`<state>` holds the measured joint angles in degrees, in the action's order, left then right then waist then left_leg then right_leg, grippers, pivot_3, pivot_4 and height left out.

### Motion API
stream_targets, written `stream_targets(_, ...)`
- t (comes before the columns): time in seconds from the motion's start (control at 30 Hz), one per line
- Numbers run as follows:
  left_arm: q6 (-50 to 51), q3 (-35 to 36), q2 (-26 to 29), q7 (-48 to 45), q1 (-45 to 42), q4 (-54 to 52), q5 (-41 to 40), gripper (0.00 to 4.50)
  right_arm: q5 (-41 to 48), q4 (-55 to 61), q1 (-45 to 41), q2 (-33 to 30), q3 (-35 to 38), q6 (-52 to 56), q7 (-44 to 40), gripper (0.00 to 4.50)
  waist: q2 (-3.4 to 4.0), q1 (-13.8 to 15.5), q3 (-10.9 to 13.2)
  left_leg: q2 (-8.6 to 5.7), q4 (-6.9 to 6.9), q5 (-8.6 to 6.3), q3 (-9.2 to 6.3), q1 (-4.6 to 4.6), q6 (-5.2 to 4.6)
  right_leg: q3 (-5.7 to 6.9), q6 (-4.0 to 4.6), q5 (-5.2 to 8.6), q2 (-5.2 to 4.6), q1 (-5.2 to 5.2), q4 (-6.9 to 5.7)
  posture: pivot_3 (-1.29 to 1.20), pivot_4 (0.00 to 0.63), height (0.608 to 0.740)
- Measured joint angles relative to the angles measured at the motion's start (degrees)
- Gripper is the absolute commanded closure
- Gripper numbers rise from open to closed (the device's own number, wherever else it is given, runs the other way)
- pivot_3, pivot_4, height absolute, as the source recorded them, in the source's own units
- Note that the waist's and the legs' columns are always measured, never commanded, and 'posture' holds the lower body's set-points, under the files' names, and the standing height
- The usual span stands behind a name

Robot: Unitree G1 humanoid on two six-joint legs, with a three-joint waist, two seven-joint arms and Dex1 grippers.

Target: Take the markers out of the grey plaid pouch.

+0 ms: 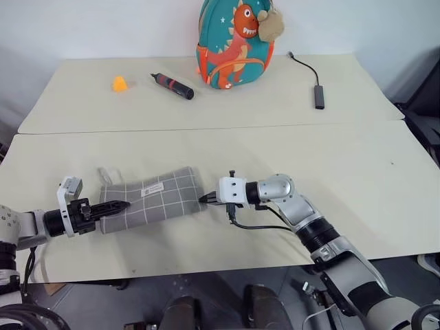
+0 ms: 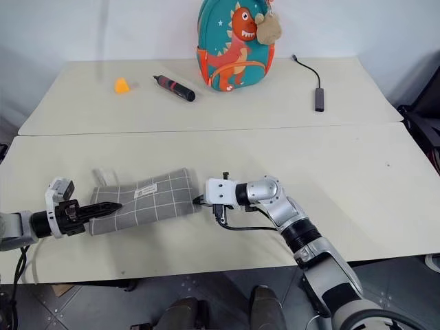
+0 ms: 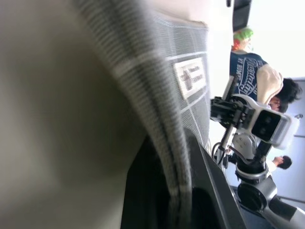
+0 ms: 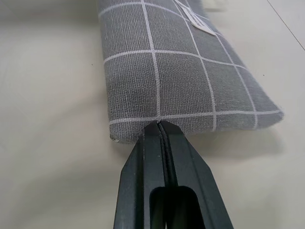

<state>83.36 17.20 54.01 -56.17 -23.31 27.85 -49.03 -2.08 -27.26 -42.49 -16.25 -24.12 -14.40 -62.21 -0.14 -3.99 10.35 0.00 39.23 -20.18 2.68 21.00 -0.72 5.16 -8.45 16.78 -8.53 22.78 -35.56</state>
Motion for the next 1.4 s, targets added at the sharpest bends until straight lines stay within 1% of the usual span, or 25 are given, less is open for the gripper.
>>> stream_targets(0.07, 0.8, 1.14, -0.71, 0.12, 0.81, -2.58, -0.5, 4.47, 2.46, 0.51, 0.77, -0.72, 0.85, 0.2, -2.66, 4.5, 0.0, 0.2, 0.0, 0.0, 0.0, 0.0, -0.04, 0.03, 0.0, 0.01, 0.0, 0.0, -0.01, 0.0, 0.01, 0.0, 0.15, 0.74)
stream_targets(0.13, 0.18, 3.4, -3.16, 1.05, 1.47, -6.08, -1.3, 4.47, 6.91, 3.2, 2.62, -2.17, 3.13, 2.08, -5.92, 4.5, -0.01, 0.75, 0.02, 0.01, 0.02, 0.0, -0.11, 0.1, -0.01, 0.01, 0.0, 0.0, -0.03, 0.0, 0.06, 0.0, 0.15, 0.74)
stream_targets(0.17, -1.01, 4.86, -4.71, 2.16, 1.77, -7.97, -1.34, 4.5, 10.26, 5.47, 3.59, -2.94, 4.92, 4.3, -7.45, 4.22, -0.02, 0.9, 0.02, 0.05, 0.08, 0.0, -0.19, 0.17, -0.01, 0.05, 0.0, 0.0, -0.04, 0.0, 0.06, 0.0, 0.15, 0.74)
stream_targets(0.2, -3.43, 6.42, -6.48, 2.97, 2.18, -10.21, -1.34, 4.5, 13.77, 8.16, 4.4, -4.06, 7.0, 7.25, -8.61, 4.1, -0.03, 1.04, 0.03, 0.14, 0.12, 0.0, -0.24, 0.23, -0.01, 0.06, 0.0, 0.0, -0.06, -0.01, 0.08, 0.0, 0.15, 0.74)
stream_targets(0.27, -10.21, 10.27, -11.29, 4.2, 2.35, -15.24, -1.71, 4.5, 19.92, 12.62, 5.75, -8.31, 11.81, 13.42, -10.39, 3.54, -0.02, 1.67, 0.04, 0.21, 0.25, -0.02, -0.34, 0.26, -0.04, 0.13, 0.0, 0.0, -0.11, -0.13, 0.15, 0.0, 0.15, 0.74)
stream_targets(0.3, -14.69, 12.1, -13.99, 5.02, 2.43, -18.38, -1.78, 4.5, 22.64, 14.43, 6.74, -11.91, 14.69, 17.0, -11.37, 3.17, -0.03, 2.34, 0.04, 0.22, 0.33, -0.04, -0.36, 0.28, -0.07, 0.17, 0.0, 0.0, -0.11, -0.23, 0.32, 0.0, 0.15, 0.74)
stream_targets(0.33, -17.83, 12.96, -14.9, 5.42, 2.82, -20.15, -1.57, 4.5, 24.07, 14.94, 7.28, -14.29, 16.96, 19.16, -11.91, 2.85, -0.07, 2.44, 0.03, 0.22, 0.33, -0.04, -0.39, 0.28, -0.07, 0.23, 0.0, 0.0, -0.08, -0.32, 0.48, 0.0, 0.15, 0.74)
stream_targets(0.4, -25.77, 12.87, -16.34, 5.47, 4.01, -24.22, 0.8, 4.5, 26.01, 15.81, 8.73, -17.07, 20.22, 21.31, -12.41, 2.19, -0.07, 2.45, 0.02, 0.12, 0.32, -0.04, -0.32, 0.28, -0.06, 0.24, -0.01, -0.01, -0.06, -0.35, 0.57, 0.0, 0.15, 0.74)
stream_targets(0.47, -38.45, 9.18, -20.71, 3.99, 4.37, -29.68, 5.71, 4.5, 27.8, 14.1, 10.8, -21.74, 23.24, 24.98, -13.34, 1.49, -0.04, 2.91, 0.04, 0.0, 0.32, -0.05, -0.23, 0.3, -0.06, 0.24, -0.03, -0.02, -0.11, -0.36, 0.62, 0.0, 0.15, 0.74)
stream_targets(0.5, -46.78, 5.5, -23.73, 3.02, 4.39, -31.97, 9.51, 4.5, 28.38, 10.98, 11.43, -25.34, 25.42, 27.31, -13.82, 1.17, 0.05, 3.7, 0.09, -0.09, 0.34, -0.05, -0.18, 0.3, -0.13, 0.22, -0.1, -0.06, -0.17, -0.39, 0.69, 0.0, 0.15, 0.74)
stream_targets(0.53, -52.26, 2.25, -25.08, 1.89, 4.77, -32.9, 12.27, 4.5, 28.57, 8.2, 11.34, -27.56, 27.61, 28.64, -13.71, 0.83, 0.05, 4.11, 0.09, -0.15, 0.34, -0.04, 0.02, 0.36, -0.17, 0.21, -0.17, -0.1, -0.17, -0.39, 0.81, 0.0, 0.15, 0.74)
stream_targets(0.6, -66.24, -5.24, -26.2, -0.67, 5.02, -30.85, 21.21, 4.5, 29.85, 4.28, 9.29, -30.42, 31.54, 32.33, -13.21, 0.13, 0.07, 4.05, 0.09, -0.12, 0.34, -0.04, 0.42, 0.35, -0.17, 0.21, -0.16, -0.13, -0.13, -0.37, 0.84, 0.0, 0.15, 0.74)
stream_targets(0.67, -79.48, -10.89, -29.28, -1.84, 3.7, -25.84, 27.92, 4.5, 32.13, 3.58, 6.27, -32.28, 33.89, 37.71, -12.98, 0.06, 0.1, 3.67, 0.08, 0.07, 0.31, -0.04, 0.71, 0.27, -0.16, 0.19, -0.15, -0.13, -0.03, -0.3, 0.83, 0.0, 0.15, 0.74)
stream_targets(0.73, -87.35, -13.87, -31.38, -1.98, 1.99, -22.25, 31.34, 4.5, 33.38, 4.08, 4.49, -33.19, 34.33, 41.63, -13.4, 0.06, 0.1, 3.56, 0.08, 0.2, 0.31, -0.04, 0.79, 0.25, -0.15, 0.2, -0.13, -0.14, 0.04, -0.29, 0.82, 0.0, 0.15, 0.74)
stream_targets(0.8, -97.59, -16.4, -33.29, -1.85, -0.16, -16.28, 35.38, 4.5, 35.58, 5.89, 3.12, -33.29, 33.97, 47.77, -13.7, 0.06, 0.14, 3.68, 0.06, 0.16, 0.32, -0.04, 0.86, 0.24, -0.16, 0.17, -0.13, -0.15, -0.02, -0.25, 0.78, 0.0, 0.15, 0.74)
stream_targets(0.87, -104.77, -18.52, -35.43, -0.98, -1.09, -11.39, 38.13, 4.5, 38.09, 9.41, 1.56, -33.11, 32.69, 54.81, -13.66, 0.06, 0.14, 3.9, 0.07, 0.15, 0.39, -0.06, 0.84, 0.31, -0.2, 0.17, -0.15, -0.16, -0.05, -0.21, 0.77, 0.0, 0.15, 0.74)
stream_targets(0.93, -109.35, -20.38, -35.93, -0.76, -1.16, -8.3, 40.35, 4.5, 39.93, 13.08, 0.07, -33.07, 30.94, 60.65, -13.45, 0.06, 0.12, 4.0, 0.07, 0.16, 0.45, -0.08, 0.8, 0.35, -0.23, 0.21, -0.15, -0.16, -0.05, -0.2, 0.75, 0.0, 0.15, 0.74)
stream_targets(1.07, -115.07, -21.78, -35.69, -0.49, -1.45, -4.97, 42.41, 4.5, 42.62, 18.64, -0.78, -31.6, 27.18, 70.94, -11.64, 0.06, 0.12, 4.07, 0.08, 0.14, 0.62, -0.13, 0.63, 0.48, -0.3, 0.27, -0.16, -0.18, -0.11, -0.2, 0.75, 0.0, 0.15, 0.74)
stream_targets(1.17, -116.8, -22.79, -35.19, -1.04, -1.59, -4.28, 42.47, 4.5, 44.04, 20.3, -4.1, -25.19, 24.02, 79.71, -6.23, 0.06, 0.13, 3.91, 0.07, 0.14, 0.73, -0.14, 0.16, 0.52, -0.31, 0.27, -0.15, -0.22, -0.12, -0.18, 0.68, 0.0, 0.15, 0.74)
stream_targets(1.3, -117.97, -25.14, -34.8, -1.58, -1.54, -4.29, 43.22, 4.5, 44.98, 24.19, -4.62, -21.08, 18.52, 84.88, -3.62, 0.06, 0.14, 4.11, 0.07, 0.06, 0.77, -0.14, -0.14, 0.68, -0.3, 0.49, -0.14, -0.21, -0.13, -0.17, 0.66, 0.0, 0.15, 0.74)
stream_targets(1.4, -118.22, -25.18, -34.45, -0.88, -1.52, -4.33, 43.6, 4.5, 45.73, 24.33, -5.9, -17.92, 18.05, 88.62, -0.66, 0.06, 0.14, 4.09, 0.07, -0.02, 0.93, -0.13, -0.35, 0.94, -0.32, 0.65, -0.16, -0.24, -0.17, -0.11, 0.69, 0.0, 0.15, 0.74)
